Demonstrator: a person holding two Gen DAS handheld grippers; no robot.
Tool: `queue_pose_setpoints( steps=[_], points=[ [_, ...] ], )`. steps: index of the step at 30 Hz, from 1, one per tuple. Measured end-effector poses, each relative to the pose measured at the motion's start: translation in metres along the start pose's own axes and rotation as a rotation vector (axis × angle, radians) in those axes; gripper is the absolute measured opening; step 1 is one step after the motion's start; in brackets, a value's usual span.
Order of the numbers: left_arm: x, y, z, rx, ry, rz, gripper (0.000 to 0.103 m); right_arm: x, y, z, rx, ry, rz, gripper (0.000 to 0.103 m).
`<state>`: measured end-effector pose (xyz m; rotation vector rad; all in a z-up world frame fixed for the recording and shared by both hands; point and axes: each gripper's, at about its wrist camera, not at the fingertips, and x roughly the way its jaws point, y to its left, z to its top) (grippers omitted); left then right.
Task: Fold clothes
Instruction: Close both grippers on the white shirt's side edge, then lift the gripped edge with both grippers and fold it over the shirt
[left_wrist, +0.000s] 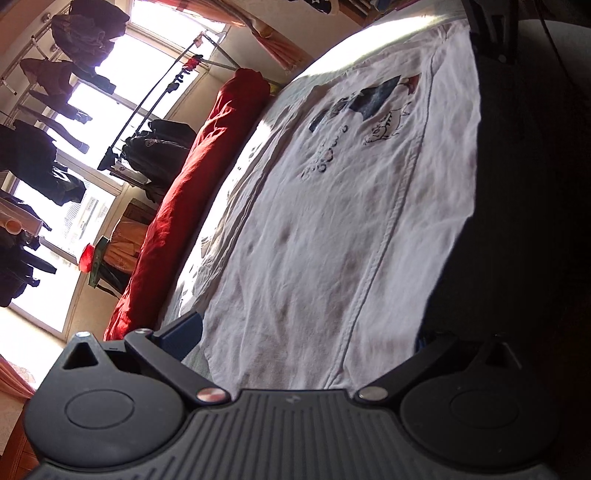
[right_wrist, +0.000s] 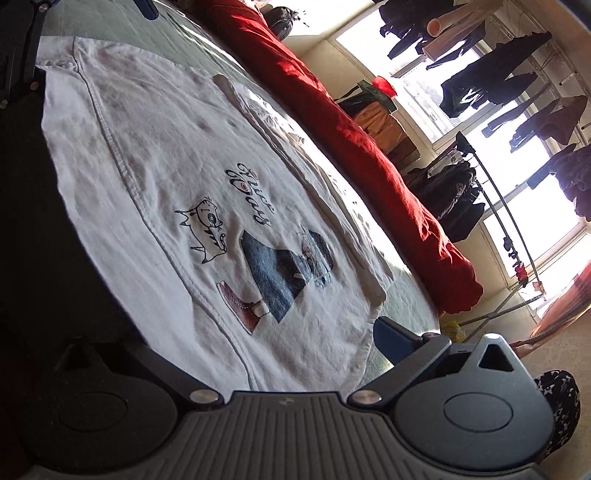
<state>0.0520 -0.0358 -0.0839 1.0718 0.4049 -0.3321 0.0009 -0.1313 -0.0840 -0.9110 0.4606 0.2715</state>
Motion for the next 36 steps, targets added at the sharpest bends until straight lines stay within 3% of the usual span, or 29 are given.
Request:
queue_pose_setpoints(
  steps=[4,7,13,15,18,21,23,26,32,36],
  points=[
    [0.003,0.002,0.000,0.002,0.008,0.008,0.102,0.002,-0.006,-0.010,-0.003,0.029,-0.040,0.103],
    [0.001,-0.007,0.008,0.073,-0.026,0.023,0.101,0.002,-0.004,-0.004,0.002,0.012,-0.030,0.103],
    [0.002,-0.010,0.012,0.093,-0.049,-0.026,0.083,-0.001,0.005,0.008,-0.039,-0.021,-0.008,0.103],
    [0.002,-0.007,0.011,0.073,-0.049,-0.050,0.069,-0.003,0.004,0.009,-0.043,-0.028,0.004,0.098],
    [0.001,-0.006,0.011,0.066,-0.044,-0.103,0.043,-0.006,-0.004,0.011,-0.008,-0.031,0.061,0.085],
    [0.002,-0.007,0.012,0.084,-0.039,-0.134,0.031,-0.008,-0.007,0.014,-0.005,-0.024,0.133,0.061],
    [0.002,-0.006,0.012,0.088,-0.036,-0.153,0.025,-0.010,-0.009,0.016,-0.008,-0.018,0.184,0.038],
    [0.000,-0.001,0.014,0.082,-0.042,-0.155,0.015,-0.012,-0.009,0.018,-0.027,-0.015,0.211,0.014],
    [-0.002,0.013,0.019,0.058,-0.062,-0.118,0.012,-0.015,-0.008,0.023,-0.068,-0.011,0.260,0.011],
    [0.003,0.023,0.024,0.054,-0.067,-0.094,0.012,-0.015,-0.015,0.029,-0.079,-0.023,0.229,0.011]
  ],
)
